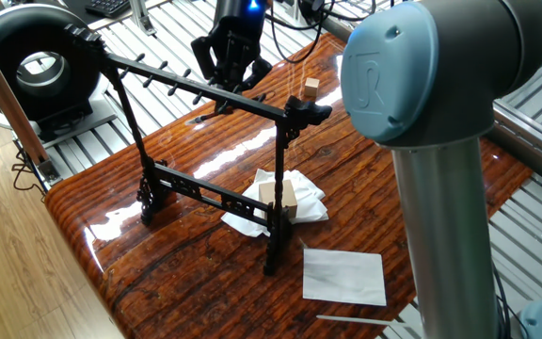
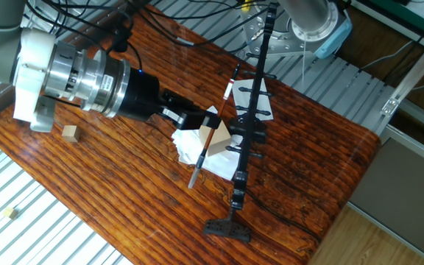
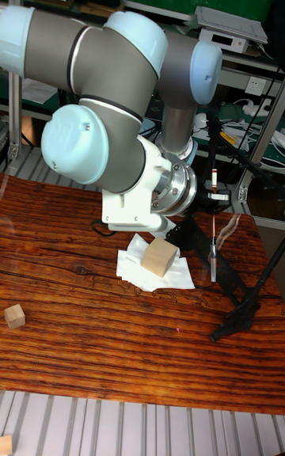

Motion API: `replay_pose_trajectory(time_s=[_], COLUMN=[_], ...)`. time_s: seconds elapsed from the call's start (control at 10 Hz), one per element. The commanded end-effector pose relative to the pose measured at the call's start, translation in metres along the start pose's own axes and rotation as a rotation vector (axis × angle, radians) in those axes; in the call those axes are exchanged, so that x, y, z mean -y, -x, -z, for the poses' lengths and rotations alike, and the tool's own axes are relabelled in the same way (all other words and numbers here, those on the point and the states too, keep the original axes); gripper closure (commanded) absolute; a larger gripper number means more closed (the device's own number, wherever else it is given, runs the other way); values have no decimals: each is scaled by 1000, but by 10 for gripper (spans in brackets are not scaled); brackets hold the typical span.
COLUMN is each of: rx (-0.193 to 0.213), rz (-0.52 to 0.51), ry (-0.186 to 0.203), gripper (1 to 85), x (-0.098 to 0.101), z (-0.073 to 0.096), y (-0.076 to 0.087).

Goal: Place the brush on the pen rack

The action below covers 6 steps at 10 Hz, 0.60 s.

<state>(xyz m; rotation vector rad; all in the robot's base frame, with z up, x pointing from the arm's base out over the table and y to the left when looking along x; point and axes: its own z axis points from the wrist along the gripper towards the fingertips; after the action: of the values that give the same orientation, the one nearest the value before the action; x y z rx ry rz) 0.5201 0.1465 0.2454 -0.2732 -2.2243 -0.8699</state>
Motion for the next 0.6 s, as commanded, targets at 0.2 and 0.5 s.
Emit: replay_pose_trajectory(time_s=[0.2, 0.5], rx=[0, -1], rz=[-3, -1], ry=[20, 23], gripper=[843, 843], x=[-9, -9], z=[1, 0], y=[-4, -4])
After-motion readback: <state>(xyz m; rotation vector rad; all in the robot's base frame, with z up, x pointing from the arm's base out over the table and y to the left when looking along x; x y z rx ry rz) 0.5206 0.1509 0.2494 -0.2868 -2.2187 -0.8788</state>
